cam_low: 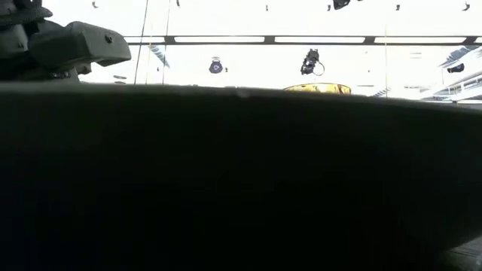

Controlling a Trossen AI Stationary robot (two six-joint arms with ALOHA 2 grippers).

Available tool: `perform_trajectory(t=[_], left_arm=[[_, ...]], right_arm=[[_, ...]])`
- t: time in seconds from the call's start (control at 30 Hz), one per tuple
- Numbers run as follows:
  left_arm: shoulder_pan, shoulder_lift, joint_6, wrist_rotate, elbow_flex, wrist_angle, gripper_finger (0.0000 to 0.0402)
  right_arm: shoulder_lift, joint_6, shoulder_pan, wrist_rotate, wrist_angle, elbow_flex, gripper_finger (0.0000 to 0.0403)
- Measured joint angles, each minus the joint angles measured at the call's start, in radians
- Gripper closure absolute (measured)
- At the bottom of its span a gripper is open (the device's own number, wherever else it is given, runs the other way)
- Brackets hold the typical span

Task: Pick and place plate/cup/fork/spoon on tray
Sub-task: Put the yellow spoon on the black serving tray to the left of the orange fork

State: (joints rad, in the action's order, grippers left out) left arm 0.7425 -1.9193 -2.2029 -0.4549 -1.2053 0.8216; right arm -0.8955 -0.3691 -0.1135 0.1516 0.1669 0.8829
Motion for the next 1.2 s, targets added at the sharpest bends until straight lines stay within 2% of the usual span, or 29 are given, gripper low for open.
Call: perform_trajectory(t=[0.13, 0.33, 0.47, 0.63, 0.83, 1.03, 1.2], left_arm=[[-0.016, 0.009, 0.030, -0.005, -0.014, 0.071, 0.0289], [-0.113, 0.013, 0.207, -0.060, -0.076, 0.206, 0.0294], [-0.214, 0.013, 0.354, -0.091, -0.085, 0.209, 0.0294], [-0.359, 0.013, 0.583, -0.021, -0.085, 0.195, 0.0294], [-0.499, 0.013, 0.828, 0.008, -0.085, 0.189, 0.0295], [-0.593, 0.013, 1.010, 0.002, -0.085, 0.189, 0.0297], [-0.666, 0.013, 1.090, -0.033, -0.066, 0.183, 0.0325]], right_arm=[[0.000, 0.000, 0.000, 0.000, 0.000, 0.000, 0.0300], [0.000, 0.000, 0.000, 0.000, -0.009, 0.000, 0.0300], [0.000, 0.000, 0.000, 0.000, -0.008, 0.000, 0.0300], [0.000, 0.000, 0.000, 0.000, -0.008, 0.000, 0.0300], [0.000, -0.001, 0.000, 0.000, 0.008, 0.000, 0.0300], [0.000, -0.003, 0.000, 0.000, 0.014, 0.000, 0.0300], [0.000, -0.001, 0.000, 0.000, 0.022, 0.000, 0.0300]])
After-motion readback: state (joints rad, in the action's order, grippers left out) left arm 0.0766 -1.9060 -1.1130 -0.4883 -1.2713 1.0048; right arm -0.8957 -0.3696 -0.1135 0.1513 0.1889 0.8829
